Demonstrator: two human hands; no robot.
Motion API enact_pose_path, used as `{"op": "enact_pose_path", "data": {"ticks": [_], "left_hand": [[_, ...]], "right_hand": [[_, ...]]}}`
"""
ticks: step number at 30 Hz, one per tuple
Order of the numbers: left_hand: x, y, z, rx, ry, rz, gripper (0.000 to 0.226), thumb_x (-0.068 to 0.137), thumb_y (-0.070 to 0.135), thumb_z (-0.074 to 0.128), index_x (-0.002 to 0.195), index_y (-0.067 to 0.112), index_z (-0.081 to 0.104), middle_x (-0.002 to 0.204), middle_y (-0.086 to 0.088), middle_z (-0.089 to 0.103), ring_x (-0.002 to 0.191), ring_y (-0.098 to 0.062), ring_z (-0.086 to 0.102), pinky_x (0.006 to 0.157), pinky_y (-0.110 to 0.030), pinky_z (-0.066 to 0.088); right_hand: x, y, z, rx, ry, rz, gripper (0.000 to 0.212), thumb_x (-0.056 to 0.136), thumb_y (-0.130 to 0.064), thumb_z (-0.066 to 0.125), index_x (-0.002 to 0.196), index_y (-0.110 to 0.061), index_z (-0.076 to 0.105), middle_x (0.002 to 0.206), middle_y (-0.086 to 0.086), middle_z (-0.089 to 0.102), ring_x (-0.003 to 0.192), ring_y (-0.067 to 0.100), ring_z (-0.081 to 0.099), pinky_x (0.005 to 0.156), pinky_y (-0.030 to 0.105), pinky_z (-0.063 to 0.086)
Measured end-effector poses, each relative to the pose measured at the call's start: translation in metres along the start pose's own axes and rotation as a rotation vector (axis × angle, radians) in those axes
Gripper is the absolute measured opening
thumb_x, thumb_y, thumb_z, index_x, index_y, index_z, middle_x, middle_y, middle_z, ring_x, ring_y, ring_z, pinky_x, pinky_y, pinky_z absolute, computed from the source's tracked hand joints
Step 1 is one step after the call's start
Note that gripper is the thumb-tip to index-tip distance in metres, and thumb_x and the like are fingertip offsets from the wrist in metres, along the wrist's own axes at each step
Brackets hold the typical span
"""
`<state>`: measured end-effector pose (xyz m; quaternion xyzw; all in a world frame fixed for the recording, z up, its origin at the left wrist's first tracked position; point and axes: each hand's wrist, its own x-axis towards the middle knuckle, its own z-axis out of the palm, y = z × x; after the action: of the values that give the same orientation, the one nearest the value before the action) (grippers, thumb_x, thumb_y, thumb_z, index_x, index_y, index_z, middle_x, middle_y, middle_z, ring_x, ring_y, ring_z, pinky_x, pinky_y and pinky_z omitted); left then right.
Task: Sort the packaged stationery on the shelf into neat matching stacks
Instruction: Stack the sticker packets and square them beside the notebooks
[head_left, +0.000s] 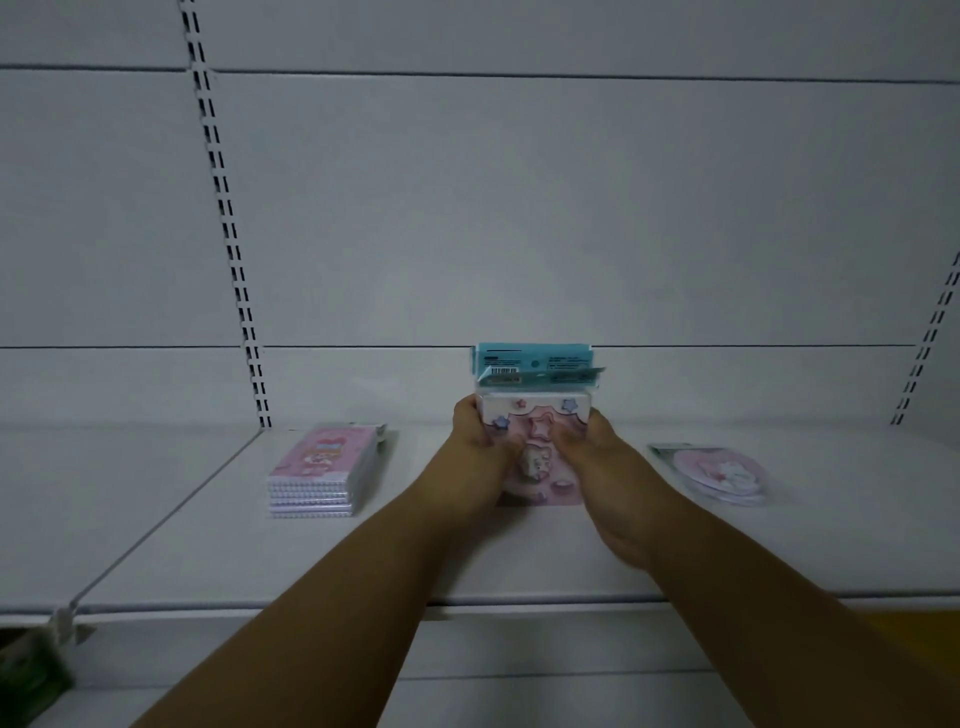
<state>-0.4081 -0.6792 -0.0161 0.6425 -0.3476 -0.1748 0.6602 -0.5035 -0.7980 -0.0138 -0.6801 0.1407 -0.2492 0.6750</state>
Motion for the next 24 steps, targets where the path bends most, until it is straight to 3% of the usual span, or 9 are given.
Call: {"op": "enact_pose_path", "data": {"ticks": [4,8,12,15,17,19,21,22,24], "left_hand": [[-0.002,0.001,-0.006,0.155,-0.048,0.006,0.051,0.094,0.008,0.054,0.135,0.028,0.031,0.124,0.007,0.061,0.104,-0.011,0.065,0.08,-0.026,0.058],[-0.004,0.005,-0.009,0.28,-0.033,0.013,0.045,0.096,0.01,0.052,0.134,0.022,0.031,0.13,0.002,0.058,0.108,-0.012,0.06,0.07,-0.015,0.054],[-0.007,0.002,-0.013,0.426,-0.05,0.028,0.038,0.099,0.017,0.048,0.133,0.021,0.032,0.133,0.003,0.055,0.109,-0.008,0.055,0.062,-0.004,0.047],[-0.004,0.002,-0.017,0.509,-0.052,0.027,0.034,0.098,0.018,0.05,0.13,0.02,0.038,0.131,0.002,0.057,0.107,-0.009,0.056,0.075,-0.014,0.046],[0.0,0.005,-0.021,0.428,-0.014,-0.013,0.025,0.096,0.018,0.054,0.12,0.02,0.049,0.122,0.002,0.065,0.099,-0.011,0.065,0.077,-0.024,0.053],[0.004,0.012,-0.026,0.241,0.018,-0.127,0.013,0.093,0.019,0.06,0.106,0.019,0.06,0.104,0.0,0.073,0.08,-0.012,0.072,0.065,-0.029,0.06],[0.008,0.017,-0.032,0.221,0.041,-0.217,0.012,0.089,0.021,0.065,0.097,0.012,0.066,0.086,-0.005,0.076,0.07,-0.018,0.071,0.069,-0.039,0.062],[0.01,0.017,-0.034,0.274,0.045,-0.252,0.014,0.088,0.023,0.066,0.092,0.009,0.067,0.077,-0.005,0.075,0.065,-0.018,0.07,0.067,-0.036,0.062],[0.011,0.013,-0.034,0.398,0.078,-0.291,0.02,0.086,0.028,0.068,0.082,0.009,0.067,0.054,0.002,0.069,0.043,-0.009,0.062,0.043,-0.02,0.052]], "right_hand": [[-0.004,0.005,-0.002,-0.154,-0.029,-0.004,0.034,0.1,-0.024,0.044,0.134,-0.025,0.042,0.123,0.004,0.062,0.103,0.02,0.065,0.093,0.039,0.052],[-0.005,0.004,-0.01,-0.495,-0.022,-0.098,0.03,0.099,-0.027,0.044,0.129,-0.023,0.043,0.123,0.003,0.06,0.095,0.012,0.059,0.073,0.019,0.044],[-0.006,0.002,-0.015,-0.671,-0.028,-0.154,0.032,0.099,-0.033,0.044,0.129,-0.02,0.046,0.121,0.001,0.061,0.099,0.013,0.058,0.082,0.024,0.043],[-0.004,-0.003,-0.015,-0.661,-0.011,-0.137,0.025,0.097,-0.033,0.048,0.12,-0.023,0.051,0.114,-0.002,0.064,0.099,0.014,0.063,0.086,0.031,0.051],[-0.003,-0.006,-0.015,-0.614,0.019,-0.118,0.015,0.095,-0.035,0.052,0.107,-0.027,0.056,0.102,-0.006,0.069,0.087,0.008,0.067,0.075,0.026,0.055],[0.001,-0.01,-0.012,-0.534,0.046,-0.088,0.019,0.092,-0.039,0.057,0.097,-0.022,0.064,0.09,-0.004,0.075,0.075,0.009,0.072,0.068,0.028,0.058],[0.005,-0.015,-0.01,-0.483,0.075,-0.037,0.023,0.089,-0.039,0.062,0.088,-0.016,0.07,0.078,-0.001,0.077,0.068,0.013,0.073,0.063,0.031,0.059],[0.007,-0.016,-0.009,-0.469,0.072,0.01,0.024,0.088,-0.036,0.064,0.086,-0.013,0.07,0.074,0.001,0.077,0.064,0.014,0.073,0.058,0.029,0.058],[0.008,-0.014,-0.006,-0.403,0.055,0.128,0.028,0.088,-0.029,0.067,0.087,-0.002,0.07,0.069,0.008,0.076,0.055,0.019,0.071,0.048,0.025,0.053]]}}
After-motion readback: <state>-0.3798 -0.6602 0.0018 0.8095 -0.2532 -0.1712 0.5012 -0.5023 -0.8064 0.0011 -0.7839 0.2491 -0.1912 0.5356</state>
